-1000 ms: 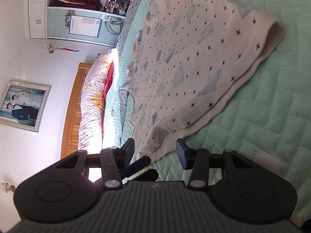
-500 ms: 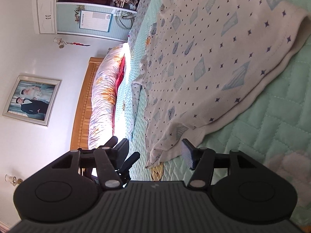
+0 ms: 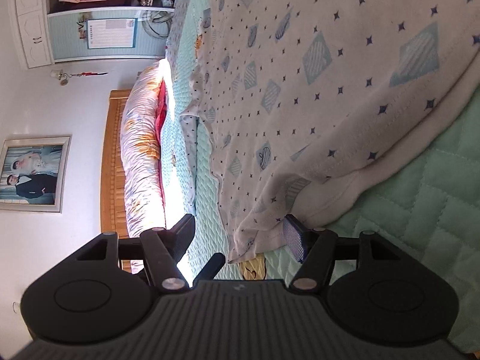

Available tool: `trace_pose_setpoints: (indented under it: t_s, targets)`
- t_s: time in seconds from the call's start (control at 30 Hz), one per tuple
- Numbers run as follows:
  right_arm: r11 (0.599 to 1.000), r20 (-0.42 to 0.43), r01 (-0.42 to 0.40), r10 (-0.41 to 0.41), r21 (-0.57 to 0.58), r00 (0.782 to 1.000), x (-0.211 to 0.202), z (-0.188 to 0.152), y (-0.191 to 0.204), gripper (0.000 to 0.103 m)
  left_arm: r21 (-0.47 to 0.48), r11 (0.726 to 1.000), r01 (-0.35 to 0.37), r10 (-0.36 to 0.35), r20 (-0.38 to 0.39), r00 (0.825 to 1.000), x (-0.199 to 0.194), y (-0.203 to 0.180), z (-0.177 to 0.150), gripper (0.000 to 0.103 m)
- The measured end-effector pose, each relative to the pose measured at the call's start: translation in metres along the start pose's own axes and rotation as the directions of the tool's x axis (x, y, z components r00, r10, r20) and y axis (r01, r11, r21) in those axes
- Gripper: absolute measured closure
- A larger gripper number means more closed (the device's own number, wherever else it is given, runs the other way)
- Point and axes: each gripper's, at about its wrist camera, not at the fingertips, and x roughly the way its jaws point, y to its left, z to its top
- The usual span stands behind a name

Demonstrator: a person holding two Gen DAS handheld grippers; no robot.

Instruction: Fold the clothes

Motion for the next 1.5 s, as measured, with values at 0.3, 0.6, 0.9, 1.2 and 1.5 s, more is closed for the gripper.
trace_pose_setpoints:
  t_s: [0.3, 0.6, 0.9, 1.2, 1.5]
  targets:
    - [0.992, 0.08, 0.092, -0.099, 0.09, 0.992, 0.008, -0.007, -0.001, 0.037, -0.056, 0.987, 0.148, -0.154, -0.124, 0.98, 0.041, -0.01, 0.004, 0.036]
    - [0.98, 0.126, 0.087, -0.11, 0.178, 0.986, 0.018, -0.01, -0.003, 0.037, -0.137, 0.981, 0.14, -0.154, -0.101, 0.983, 0.037, 0.009, 0.009, 0.036]
    - [0.99, 0.106, 0.056, -0.07, 0.127, 0.992, 0.024, -0.011, -0.002, 0.06, -0.147, 0.98, 0.134, -0.15, -0.101, 0.984, 0.025, 0.02, 0.011, 0.036]
    - [0.996, 0.106, 0.072, -0.078, 0.059, 0.991, 0.019, -0.021, -0.002, 0.092, -0.148, 0.982, 0.114, -0.131, -0.111, 0.985, 0.017, 0.024, 0.008, 0.035]
    - [0.997, 0.099, 0.074, -0.072, -0.023, 0.992, 0.012, -0.024, 0.005, 0.103, -0.191, 0.977, 0.092, -0.113, -0.102, 0.988, 0.001, 0.041, 0.001, 0.035]
